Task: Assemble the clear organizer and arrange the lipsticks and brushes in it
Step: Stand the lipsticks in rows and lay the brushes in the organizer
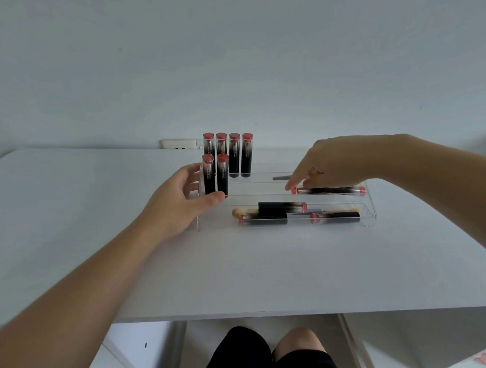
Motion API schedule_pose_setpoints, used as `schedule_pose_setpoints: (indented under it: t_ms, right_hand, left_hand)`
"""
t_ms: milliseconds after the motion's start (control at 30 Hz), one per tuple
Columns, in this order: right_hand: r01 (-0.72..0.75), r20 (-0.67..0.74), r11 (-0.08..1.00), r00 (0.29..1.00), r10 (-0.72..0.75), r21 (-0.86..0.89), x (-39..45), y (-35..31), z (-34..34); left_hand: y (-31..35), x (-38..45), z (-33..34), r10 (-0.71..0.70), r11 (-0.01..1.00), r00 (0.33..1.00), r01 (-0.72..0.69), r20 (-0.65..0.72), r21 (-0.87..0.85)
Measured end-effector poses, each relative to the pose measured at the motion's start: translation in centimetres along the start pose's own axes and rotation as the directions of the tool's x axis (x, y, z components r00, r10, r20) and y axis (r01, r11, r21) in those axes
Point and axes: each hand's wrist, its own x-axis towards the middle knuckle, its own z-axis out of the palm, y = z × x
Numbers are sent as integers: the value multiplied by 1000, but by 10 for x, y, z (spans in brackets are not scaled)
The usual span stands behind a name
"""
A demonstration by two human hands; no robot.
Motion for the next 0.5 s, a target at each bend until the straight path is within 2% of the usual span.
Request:
schedule_pose_setpoints:
  t_ms: [233, 333, 500]
  right_hand:
    - [29, -103, 997, 994, -21, 71, -13, 13, -7]
    - [-24, -50, 997, 998, 28, 74, -24, 19, -9]
    - [-80, 40, 997, 996, 81, -15, -26, 17, -6]
  left_hand:
    - [-4, 3, 0, -5, 1000, 1000, 6, -9, 8]
    - [-6, 3, 0, -8, 1000, 1000, 8, -14, 6]
    - [-3, 1, 0, -3, 1000, 1000, 3, -8, 3]
